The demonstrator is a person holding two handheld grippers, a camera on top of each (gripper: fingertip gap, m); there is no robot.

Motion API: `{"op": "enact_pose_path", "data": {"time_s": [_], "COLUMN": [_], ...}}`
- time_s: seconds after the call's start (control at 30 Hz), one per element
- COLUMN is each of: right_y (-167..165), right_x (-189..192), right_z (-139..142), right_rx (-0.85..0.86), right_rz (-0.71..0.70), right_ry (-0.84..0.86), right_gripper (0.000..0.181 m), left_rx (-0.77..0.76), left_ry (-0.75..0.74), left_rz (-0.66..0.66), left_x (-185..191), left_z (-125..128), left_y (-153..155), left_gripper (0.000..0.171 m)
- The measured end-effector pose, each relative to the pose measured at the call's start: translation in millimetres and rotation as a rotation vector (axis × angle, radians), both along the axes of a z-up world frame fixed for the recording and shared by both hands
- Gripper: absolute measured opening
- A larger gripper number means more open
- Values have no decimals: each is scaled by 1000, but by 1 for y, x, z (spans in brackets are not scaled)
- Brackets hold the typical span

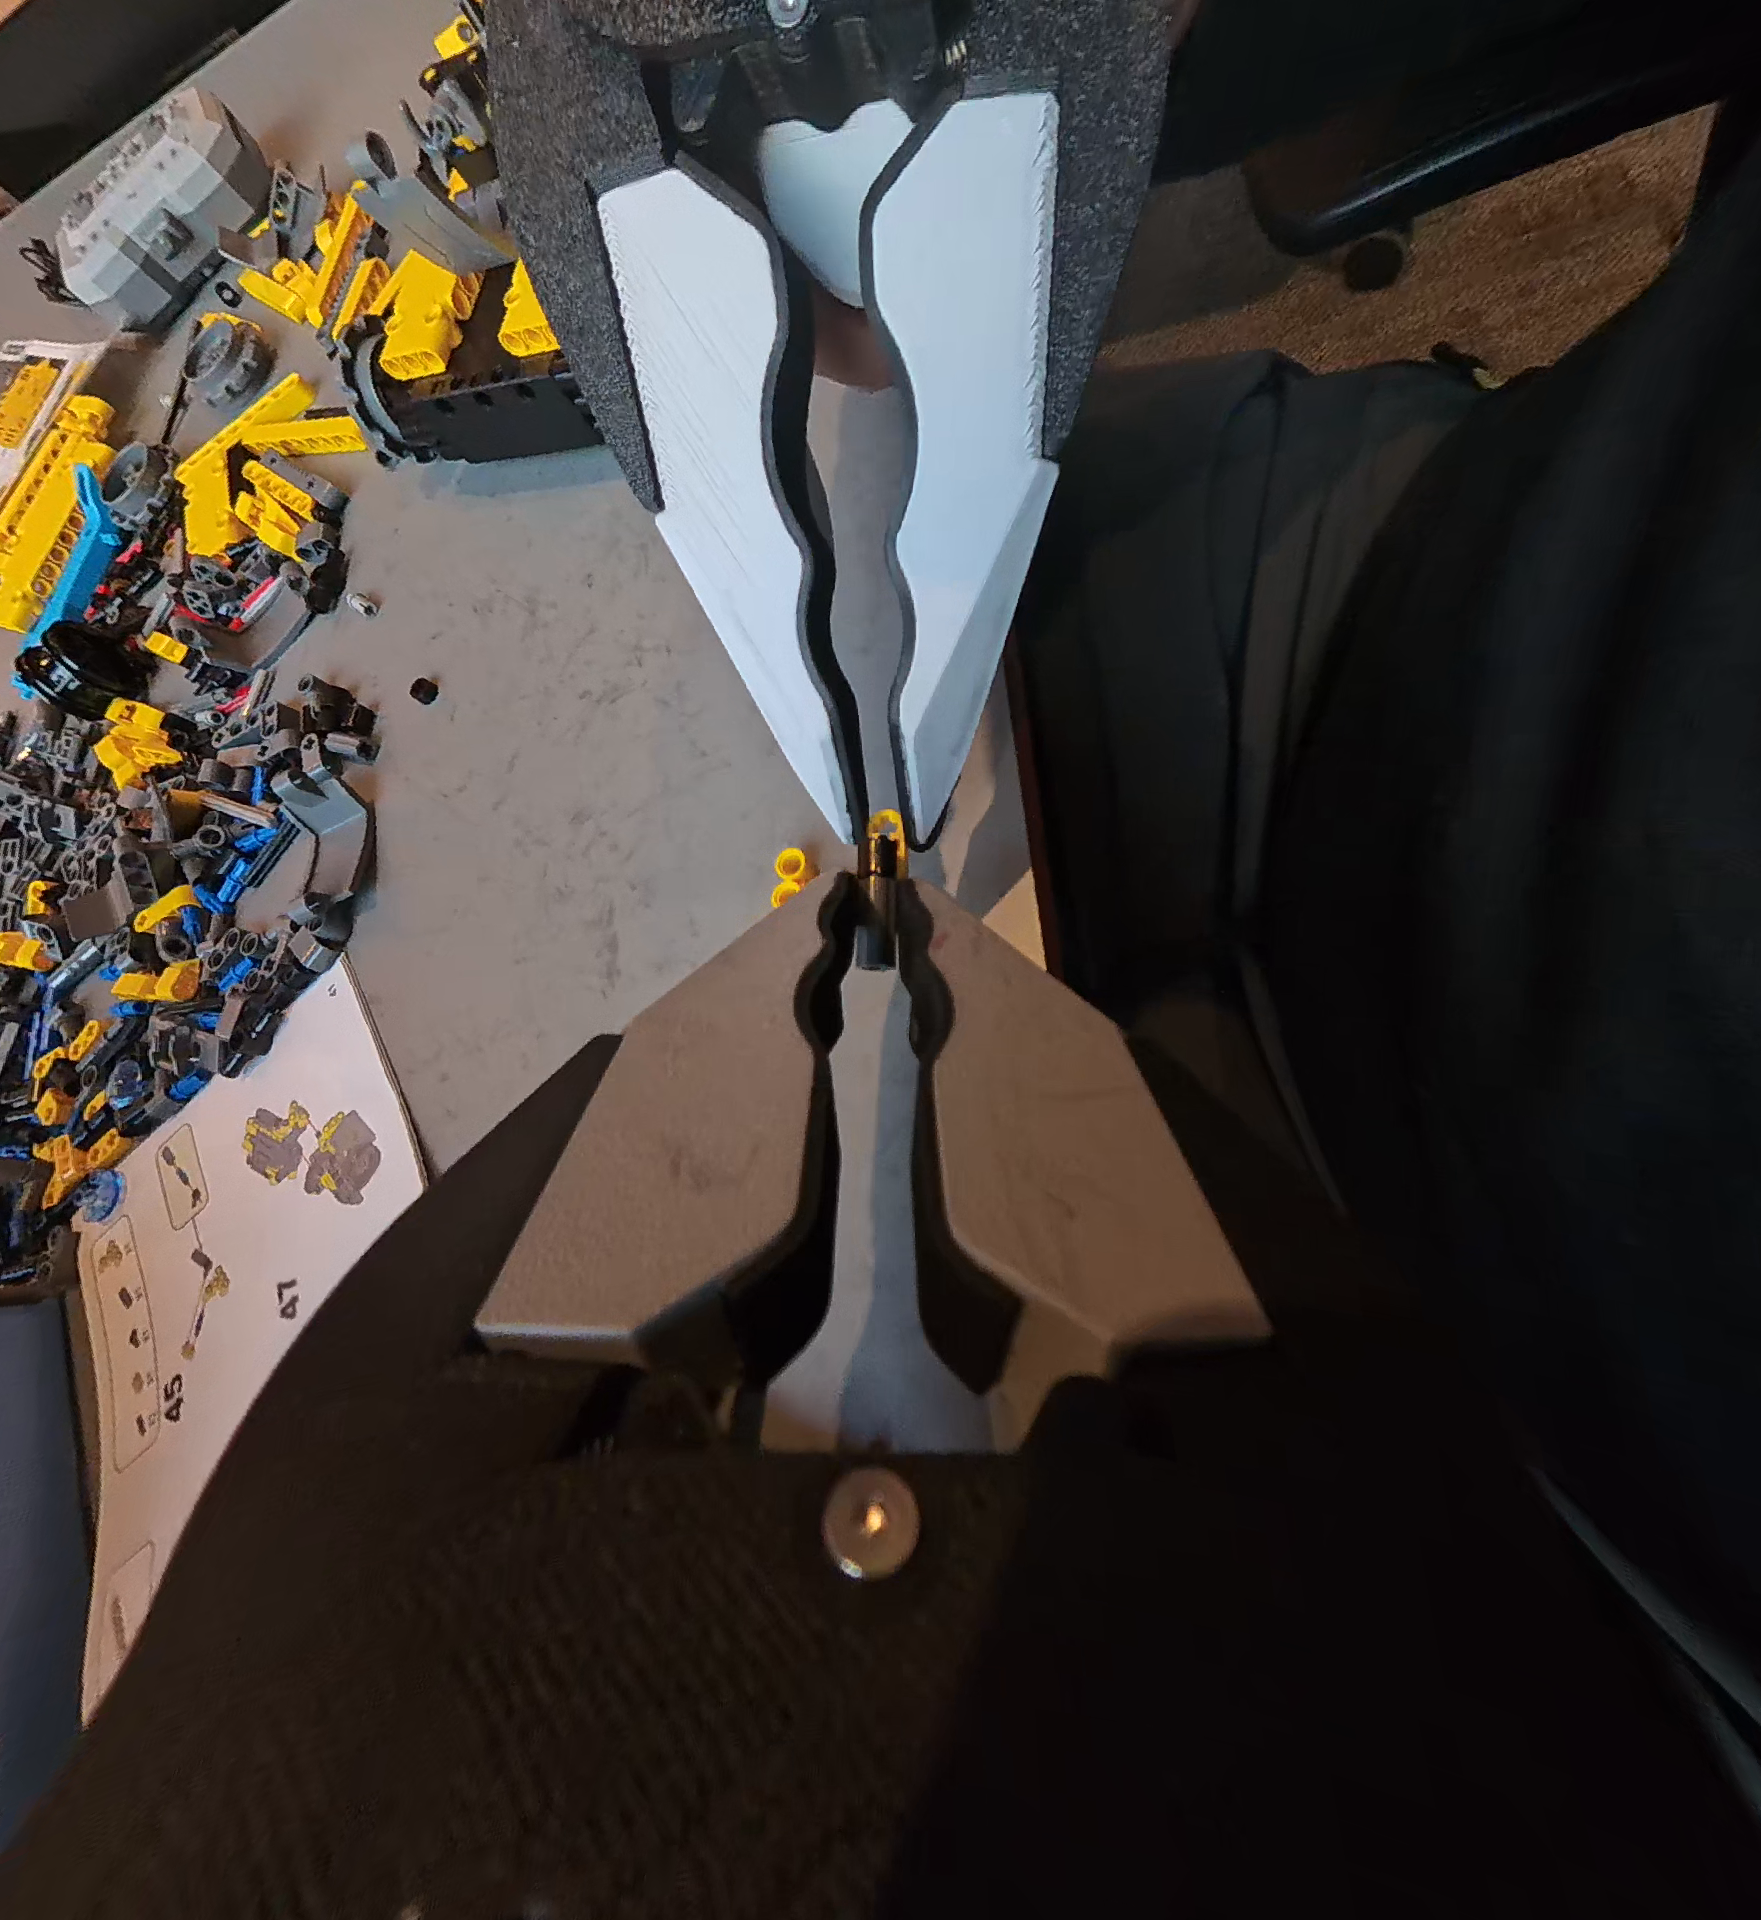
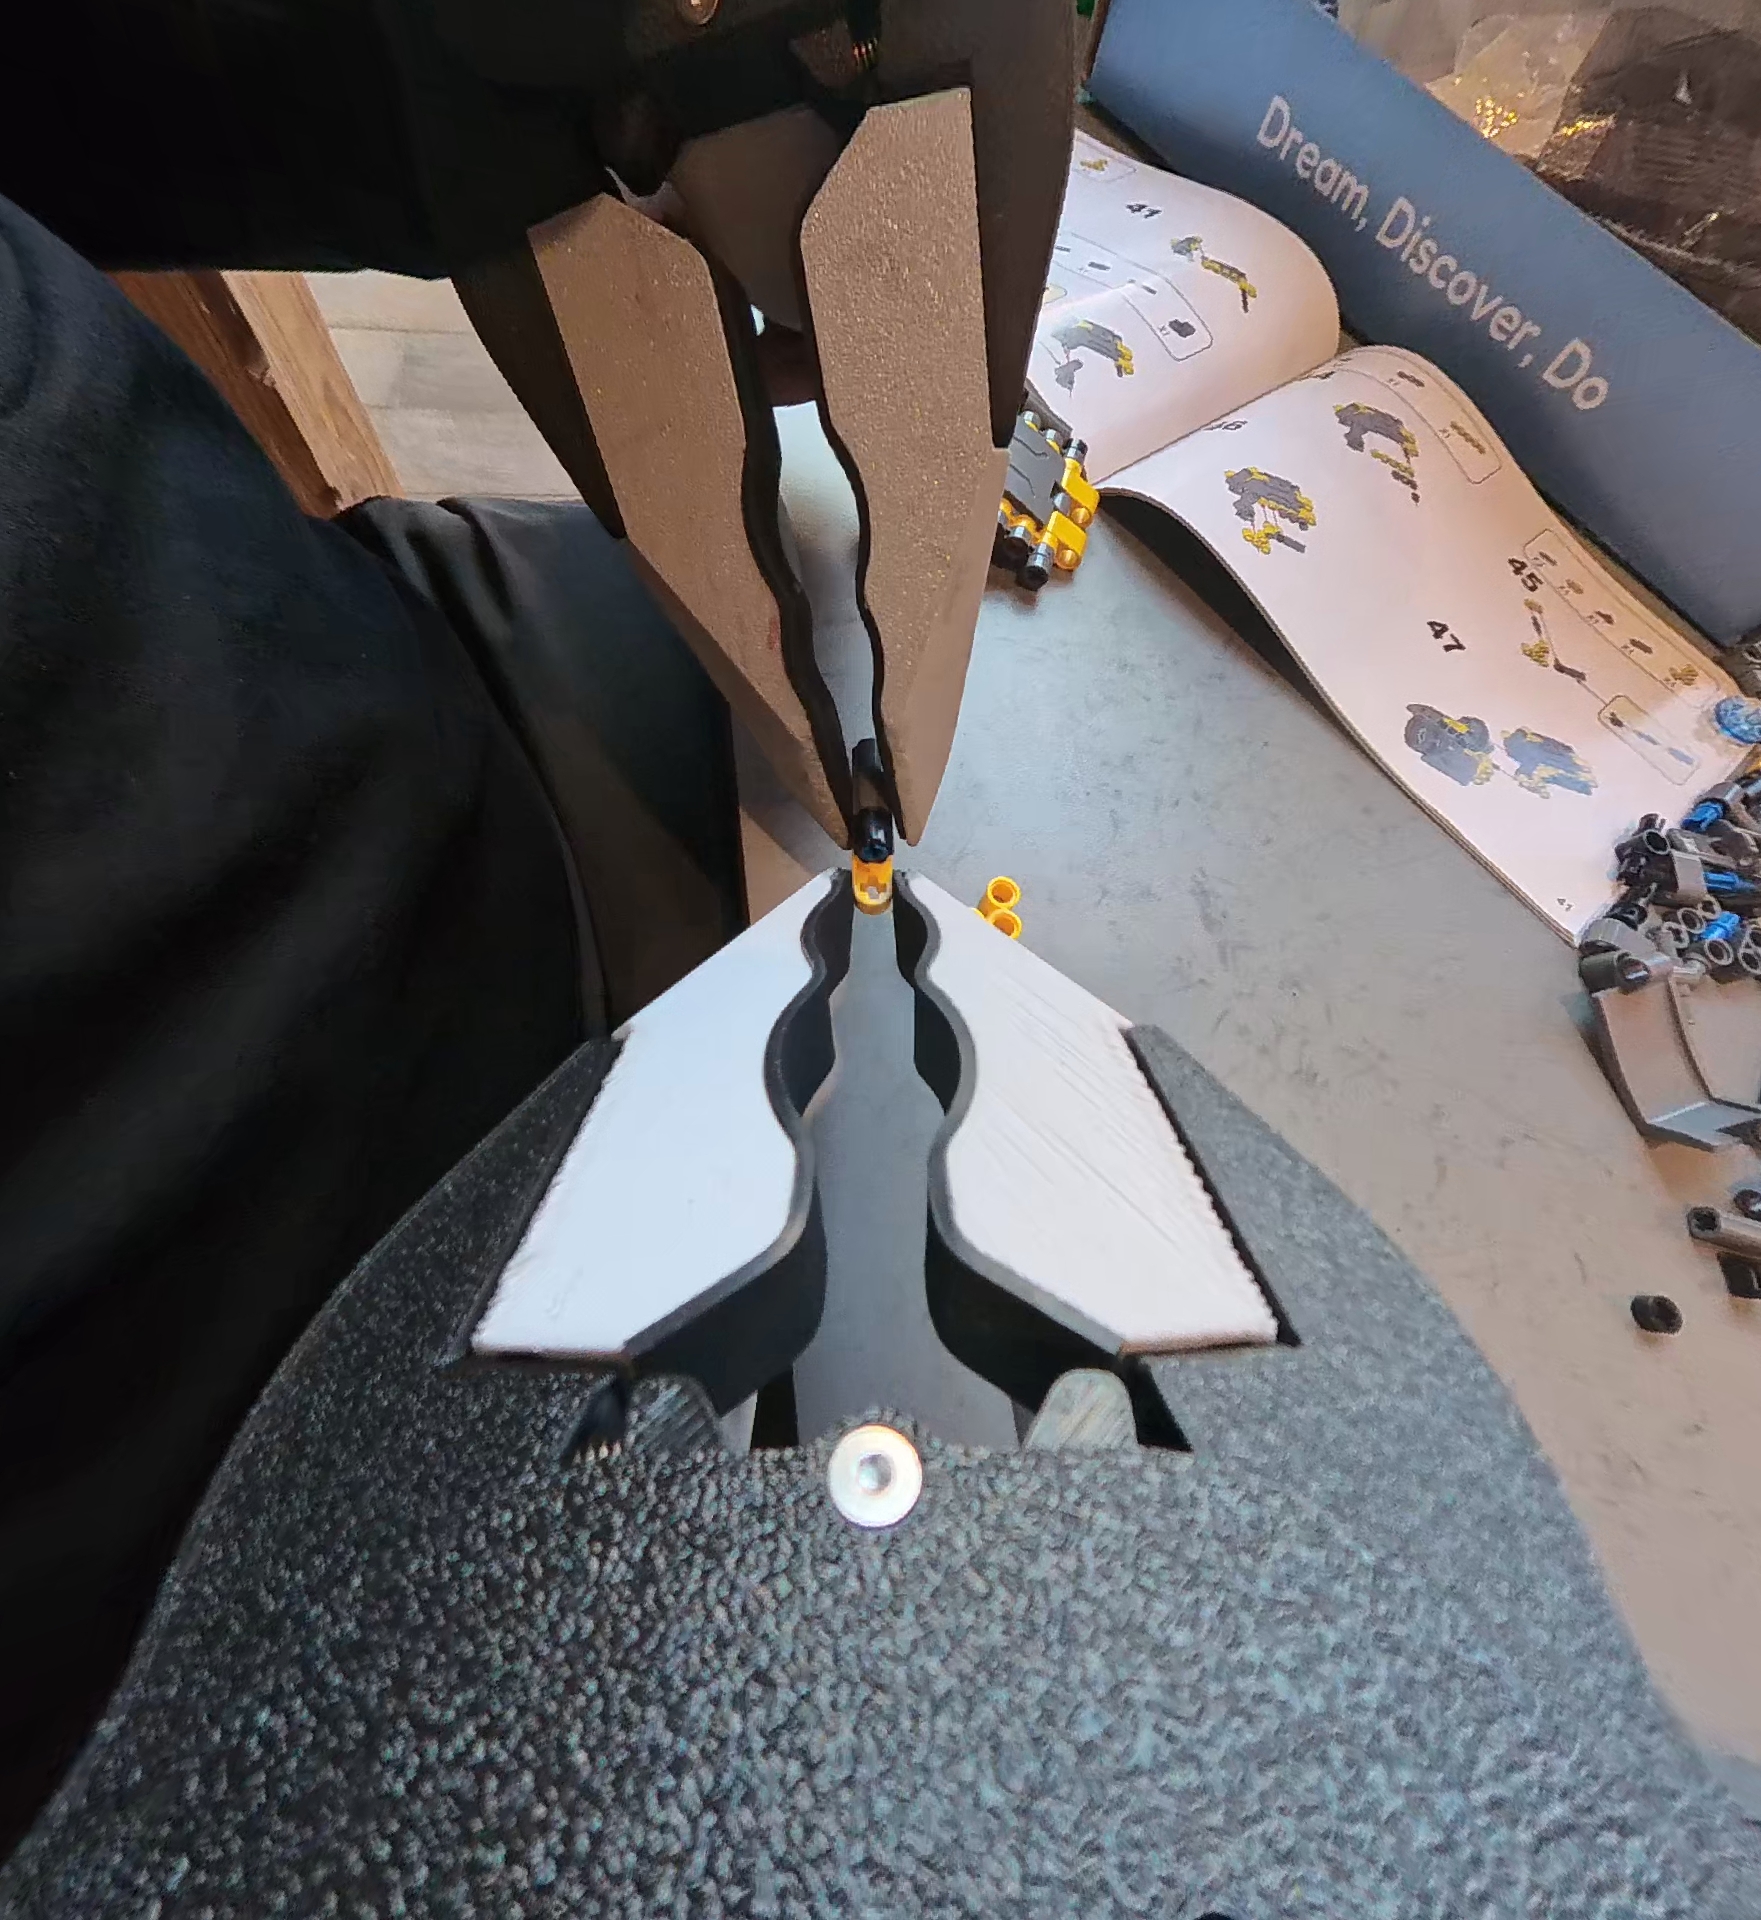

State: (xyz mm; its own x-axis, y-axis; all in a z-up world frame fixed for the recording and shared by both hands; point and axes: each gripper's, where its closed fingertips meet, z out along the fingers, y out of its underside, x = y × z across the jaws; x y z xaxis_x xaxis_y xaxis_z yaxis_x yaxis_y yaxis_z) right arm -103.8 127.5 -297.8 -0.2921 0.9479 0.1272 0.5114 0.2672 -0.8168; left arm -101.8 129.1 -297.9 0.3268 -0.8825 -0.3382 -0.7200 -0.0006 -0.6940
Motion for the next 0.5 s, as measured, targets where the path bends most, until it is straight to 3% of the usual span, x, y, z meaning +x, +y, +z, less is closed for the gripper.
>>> {"op": "enact_pose_path", "data": {"time_s": [0.5], "right_y": [5], "right_x": [1], "right_z": [3], "right_rx": [-32], "right_rz": [-19], "right_ry": [14], "right_gripper": [5], "left_rx": [-14], "left_ry": [-40], "left_rz": [25], "left_x": [2], "left_z": [4], "left_y": [5], "left_gripper": [4]}}
